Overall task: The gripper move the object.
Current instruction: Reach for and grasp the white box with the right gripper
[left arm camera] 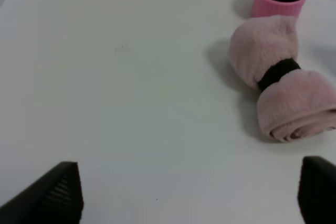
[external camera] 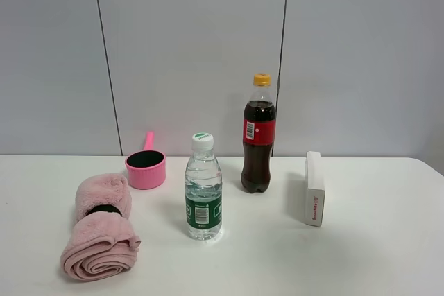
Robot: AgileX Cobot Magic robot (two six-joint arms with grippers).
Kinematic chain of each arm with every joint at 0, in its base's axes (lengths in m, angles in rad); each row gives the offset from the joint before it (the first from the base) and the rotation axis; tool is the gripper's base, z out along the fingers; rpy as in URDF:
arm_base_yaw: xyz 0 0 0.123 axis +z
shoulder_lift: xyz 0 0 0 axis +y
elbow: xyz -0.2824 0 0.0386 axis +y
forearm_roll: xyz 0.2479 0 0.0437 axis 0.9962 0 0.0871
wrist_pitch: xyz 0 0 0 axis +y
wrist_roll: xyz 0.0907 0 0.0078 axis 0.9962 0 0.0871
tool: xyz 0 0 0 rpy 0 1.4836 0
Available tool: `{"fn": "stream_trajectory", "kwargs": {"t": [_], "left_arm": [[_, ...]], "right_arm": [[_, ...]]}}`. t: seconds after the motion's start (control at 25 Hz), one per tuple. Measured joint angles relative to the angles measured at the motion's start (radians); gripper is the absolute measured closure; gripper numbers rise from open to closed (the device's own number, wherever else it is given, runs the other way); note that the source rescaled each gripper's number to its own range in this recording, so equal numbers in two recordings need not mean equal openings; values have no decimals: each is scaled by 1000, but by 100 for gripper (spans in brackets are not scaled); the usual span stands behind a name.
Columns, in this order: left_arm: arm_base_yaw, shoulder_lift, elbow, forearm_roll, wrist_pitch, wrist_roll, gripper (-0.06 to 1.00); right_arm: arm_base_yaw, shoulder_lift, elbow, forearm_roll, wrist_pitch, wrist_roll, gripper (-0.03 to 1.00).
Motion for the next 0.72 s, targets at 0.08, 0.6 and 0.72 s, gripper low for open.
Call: {"fn": "stream_trajectory", "kwargs": {"t": [0.08, 0.6, 0.72], "left_arm": [[0, 0, 0, 0, 0, 0, -6], [0, 0, 0, 0, 0, 0, -6], [0, 0, 0, 0, 0, 0, -6]], "right_arm": [[38, 132, -76, -20, -27, 1, 5], [145, 781, -375, -43, -192, 188, -3], [147, 837, -377, -43, -220, 217, -3]]}}
